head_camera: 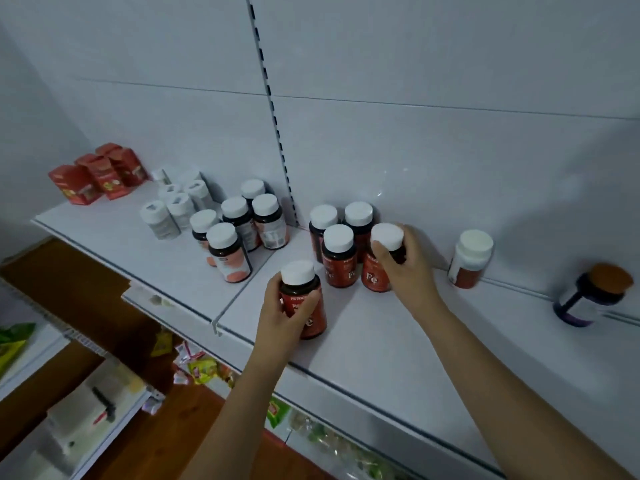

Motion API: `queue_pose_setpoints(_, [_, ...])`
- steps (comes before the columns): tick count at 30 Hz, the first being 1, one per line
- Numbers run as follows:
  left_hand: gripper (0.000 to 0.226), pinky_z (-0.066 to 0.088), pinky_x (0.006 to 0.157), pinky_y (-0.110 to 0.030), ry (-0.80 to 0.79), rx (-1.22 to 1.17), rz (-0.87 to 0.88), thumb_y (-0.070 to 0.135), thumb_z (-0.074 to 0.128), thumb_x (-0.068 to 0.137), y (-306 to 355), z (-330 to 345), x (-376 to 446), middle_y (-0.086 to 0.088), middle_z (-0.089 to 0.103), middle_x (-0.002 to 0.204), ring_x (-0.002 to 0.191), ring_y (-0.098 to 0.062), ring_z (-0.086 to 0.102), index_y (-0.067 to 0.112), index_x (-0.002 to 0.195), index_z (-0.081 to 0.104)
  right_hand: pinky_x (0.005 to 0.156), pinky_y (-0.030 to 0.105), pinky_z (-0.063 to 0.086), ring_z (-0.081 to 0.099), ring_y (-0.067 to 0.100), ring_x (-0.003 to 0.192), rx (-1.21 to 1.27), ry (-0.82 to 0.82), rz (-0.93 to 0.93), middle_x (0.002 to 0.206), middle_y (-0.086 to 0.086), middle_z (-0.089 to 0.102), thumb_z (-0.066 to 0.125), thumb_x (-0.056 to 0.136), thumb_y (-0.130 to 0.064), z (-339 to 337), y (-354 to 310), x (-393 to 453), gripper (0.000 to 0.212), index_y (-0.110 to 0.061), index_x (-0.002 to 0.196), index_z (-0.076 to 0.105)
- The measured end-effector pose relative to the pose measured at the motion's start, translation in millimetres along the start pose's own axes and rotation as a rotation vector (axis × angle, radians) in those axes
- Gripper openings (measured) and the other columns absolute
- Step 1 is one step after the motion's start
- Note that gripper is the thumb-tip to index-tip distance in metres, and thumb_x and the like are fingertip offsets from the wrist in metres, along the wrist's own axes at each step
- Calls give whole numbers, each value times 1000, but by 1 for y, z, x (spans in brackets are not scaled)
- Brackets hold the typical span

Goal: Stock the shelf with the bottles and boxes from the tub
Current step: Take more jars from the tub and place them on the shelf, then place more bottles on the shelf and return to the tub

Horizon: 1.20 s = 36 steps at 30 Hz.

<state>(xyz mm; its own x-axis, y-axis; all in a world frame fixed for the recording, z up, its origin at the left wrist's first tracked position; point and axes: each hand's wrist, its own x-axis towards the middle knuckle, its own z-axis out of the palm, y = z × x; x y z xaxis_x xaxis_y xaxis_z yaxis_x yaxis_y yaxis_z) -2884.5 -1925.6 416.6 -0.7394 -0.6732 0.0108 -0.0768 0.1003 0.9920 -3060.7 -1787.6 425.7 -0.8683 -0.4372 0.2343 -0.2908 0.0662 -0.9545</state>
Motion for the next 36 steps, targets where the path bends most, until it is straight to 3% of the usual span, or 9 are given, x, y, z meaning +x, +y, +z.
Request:
queue_pose_setpoints(5, [76, 44, 102, -25, -217, 168, 141, 34, 79, 79, -27, -17, 45, 16, 50, 141, 130, -4, 48, 33, 143, 37, 100, 13, 40, 48, -9, 123, -110, 16, 49, 133, -28, 52, 67, 91, -36, 19, 27, -19, 58, -50, 136, 33])
queue_pose_setpoints(8, [68, 45, 94, -25, -274, 474, 255, 46, 77, 76, -37, -27, 65, 17, 58, 129, 117, -5, 56, 32, 134, 44, 102, 34, 47, 54, 12, 124, -412, 80, 72, 140, -8, 55, 67, 89, -42, 27, 42, -26, 74, -30, 150, 26])
queue_pose_setpoints(11, [56, 45, 86, -28, -261, 738, 434, 56, 69, 77, -47, -29, 74, 11, 60, 114, 108, -13, 56, 26, 120, 50, 103, 42, 44, 53, 24, 125, -707, 136, 127, 141, 2, 54, 49, 90, -64, 38, 47, -30, 79, -18, 151, 27])
queue_pose_setpoints(15, [84, 35, 110, -43, -245, 872, 446, 68, 50, 86, -67, -27, 77, -4, 42, 149, 139, -22, 35, 13, 147, 33, 118, 45, 27, 34, 34, 143, -963, 179, 187, 155, 11, 38, 27, 95, -67, 47, 52, -34, 84, -8, 155, 23])
queue_pose_setpoints(19, [94, 31, 113, -42, -196, 891, 444, 67, 48, 88, -65, -23, 72, -13, 32, 156, 145, -26, 27, 4, 152, 22, 121, 41, 19, 26, 31, 147, -1053, 178, 247, 159, 12, 30, 10, 92, -65, 51, 51, -37, 86, -8, 155, 23])
queue_pose_setpoints(23, [89, 37, 109, -44, -226, 893, 434, 58, 60, 84, -62, -27, 70, -16, 42, 147, 137, -31, 37, 0, 146, 33, 121, 44, 19, 28, 35, 146, -1080, 172, 276, 157, 18, 30, 19, 97, -50, 56, 48, -48, 72, -6, 152, 32])
queue_pose_setpoints(29, [29, 42, 81, -32, -166, 606, 411, 28, 69, 82, -53, -55, 34, 1, 50, 96, 90, -19, 50, 16, 102, 53, 113, 24, 25, 43, 25, 134, -793, 251, 231, 145, 10, 48, 52, 101, -22, 56, 22, -97, 41, -8, 140, 52])
queue_pose_setpoints(32, [20, 45, 77, -30, -343, 572, 509, 20, 68, 83, -49, -49, 4, 8, 49, 93, 81, -11, 50, 22, 98, 54, 109, 29, 38, 52, 19, 124, -694, 343, 206, 135, 3, 55, 50, 101, -22, 42, 3, -125, 35, -15, 135, 57])
queue_pose_setpoints(36, [25, 45, 88, -22, -655, 543, 681, 28, 62, 87, -41, -7, -41, 12, 55, 109, 98, -6, 52, 26, 112, 59, 109, 33, 41, 53, 17, 124, -703, 467, 185, 135, 3, 57, 49, 102, -27, 1, -31, -170, 37, -13, 135, 57])
